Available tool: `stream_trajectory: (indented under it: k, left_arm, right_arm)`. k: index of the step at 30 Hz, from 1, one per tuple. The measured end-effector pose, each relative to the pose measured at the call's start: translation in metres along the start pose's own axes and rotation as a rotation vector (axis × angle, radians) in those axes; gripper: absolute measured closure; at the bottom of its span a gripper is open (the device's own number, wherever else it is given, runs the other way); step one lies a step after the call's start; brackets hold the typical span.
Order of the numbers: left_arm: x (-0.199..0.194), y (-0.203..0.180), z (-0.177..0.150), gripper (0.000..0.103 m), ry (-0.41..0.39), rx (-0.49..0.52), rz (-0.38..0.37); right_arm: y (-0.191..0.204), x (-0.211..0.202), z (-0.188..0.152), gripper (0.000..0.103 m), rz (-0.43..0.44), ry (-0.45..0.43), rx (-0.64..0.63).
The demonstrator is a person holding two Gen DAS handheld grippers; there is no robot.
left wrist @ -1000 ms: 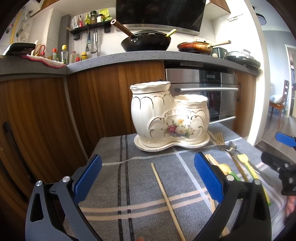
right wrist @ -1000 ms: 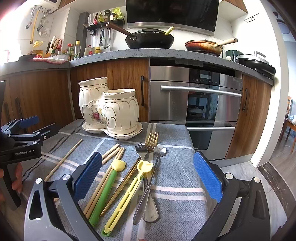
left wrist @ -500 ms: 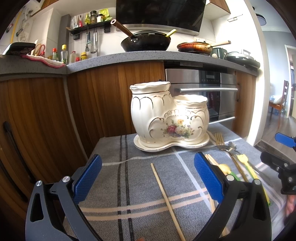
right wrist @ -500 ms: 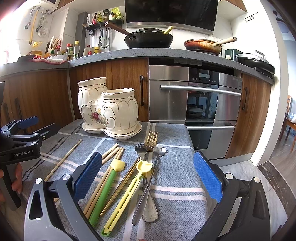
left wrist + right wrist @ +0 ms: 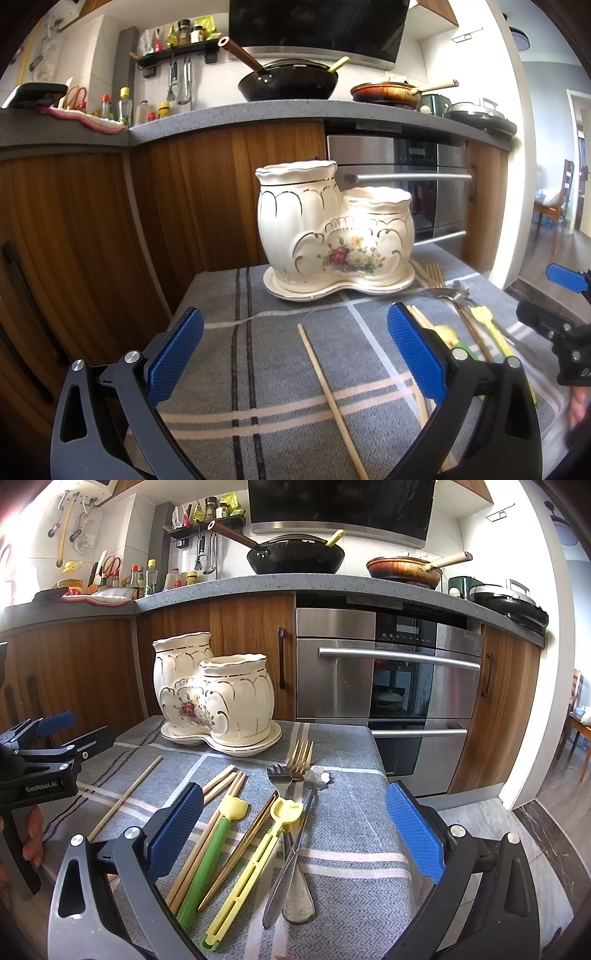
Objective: Organize utensils
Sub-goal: 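Grasp a wooden chopstick with the left tool while the right tool grasps a yellow-green spoon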
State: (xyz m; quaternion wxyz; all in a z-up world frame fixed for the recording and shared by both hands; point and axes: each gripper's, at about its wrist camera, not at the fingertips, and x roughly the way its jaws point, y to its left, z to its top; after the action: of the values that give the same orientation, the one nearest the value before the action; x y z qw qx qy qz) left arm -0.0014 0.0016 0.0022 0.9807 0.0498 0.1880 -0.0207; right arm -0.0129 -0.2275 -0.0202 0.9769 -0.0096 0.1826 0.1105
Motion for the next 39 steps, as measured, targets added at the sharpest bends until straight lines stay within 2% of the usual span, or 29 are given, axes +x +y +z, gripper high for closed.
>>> stream_trajectory:
  k: [3,8,11,14,19,22,23,25,26,28,30,34,36,39]
  left_arm:
    - [0.005,0.006,0.003,0.004,0.027,-0.02,0.004]
    - [0.019,0.016,0.013,0.004,0.134,-0.032,-0.004]
    - [0.021,0.011,0.013,0.004,0.138,0.028,0.021]
    - [0.034,-0.001,0.009,0.004,0.236,0.141,0.006]
    - [0.048,-0.003,0.005,0.004,0.339,0.174,-0.026]
    - [0.053,-0.001,0.003,0.006,0.378,0.182,-0.033]
    - [0.054,0.001,0.002,0.007,0.391,0.174,-0.041]
    - [0.054,0.003,0.002,0.008,0.404,0.157,-0.058]
    - [0.054,0.004,0.002,0.009,0.407,0.148,-0.07]
    - [0.054,0.005,0.001,0.02,0.422,0.133,-0.105]
    - [0.056,0.003,-0.001,0.036,0.445,0.131,-0.133]
    - [0.057,-0.001,-0.006,0.048,0.471,0.135,-0.181]
    - [0.058,-0.004,-0.009,0.06,0.497,0.132,-0.202]
    - [0.059,-0.011,-0.015,0.072,0.526,0.148,-0.219]
  right_arm:
    - [-0.004,0.002,0.003,0.005,0.01,0.025,0.032]
    - [-0.019,0.006,0.016,0.005,-0.056,0.092,0.053]
    - [-0.031,0.01,0.027,0.005,-0.047,0.145,0.066]
    - [-0.038,0.019,0.033,0.005,-0.063,0.215,0.042]
    - [-0.049,0.042,0.032,0.006,-0.028,0.354,0.059]
    - [-0.048,0.054,0.026,0.017,0.003,0.431,0.075]
    - [-0.046,0.056,0.025,0.02,0.012,0.446,0.078]
    - [-0.043,0.057,0.023,0.032,0.047,0.456,0.085]
    - [-0.04,0.056,0.022,0.034,0.063,0.463,0.087]
    - [-0.035,0.054,0.021,0.043,0.095,0.479,0.098]
    - [-0.027,0.05,0.019,0.051,0.132,0.501,0.103]
    - [-0.009,0.043,0.015,0.067,0.166,0.526,0.076]
    - [-0.003,0.041,0.014,0.075,0.164,0.536,0.068]
    - [0.003,0.04,0.014,0.081,0.171,0.55,0.058]
